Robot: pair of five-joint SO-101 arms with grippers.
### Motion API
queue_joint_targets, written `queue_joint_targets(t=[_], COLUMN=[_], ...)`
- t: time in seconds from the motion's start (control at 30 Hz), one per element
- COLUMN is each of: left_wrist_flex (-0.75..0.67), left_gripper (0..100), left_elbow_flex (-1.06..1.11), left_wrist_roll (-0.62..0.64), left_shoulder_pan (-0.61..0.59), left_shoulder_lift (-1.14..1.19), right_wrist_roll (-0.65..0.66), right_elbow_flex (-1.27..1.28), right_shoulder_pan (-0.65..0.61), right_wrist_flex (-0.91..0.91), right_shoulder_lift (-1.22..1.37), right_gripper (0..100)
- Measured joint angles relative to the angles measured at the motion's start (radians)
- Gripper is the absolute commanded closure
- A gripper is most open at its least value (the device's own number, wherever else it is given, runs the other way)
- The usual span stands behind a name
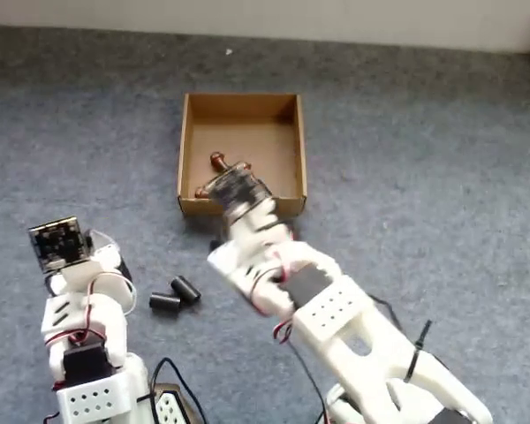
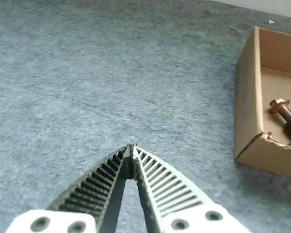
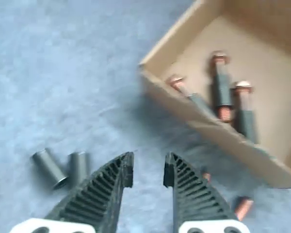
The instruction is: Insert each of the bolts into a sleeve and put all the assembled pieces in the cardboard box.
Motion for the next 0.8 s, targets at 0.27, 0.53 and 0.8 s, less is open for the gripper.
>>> queue_joint_targets(t=[0.27, 0.53, 0.8], left_wrist_flex=[0.000, 0.000, -0.008], left_gripper=[99, 99, 99], left_elbow_flex=[-0.012, -0.012, -0.012], left_wrist_roll=[0.000, 0.000, 0.000], left_shoulder_pan=[-0.097, -0.101, -0.101], left_shoulder_lift=[0.000, 0.000, 0.000], right_wrist_roll=[0.000, 0.000, 0.000], right_elbow_flex=[-0.063, -0.186, -0.232], right_shoulder_pan=[-0.180, -0.224, -0.224], right_wrist_flex=[0.005, 0.005, 0.005], right_shoulder_lift=[0.149, 0.414, 0.542], right_gripper=[84.5, 84.5, 84.6])
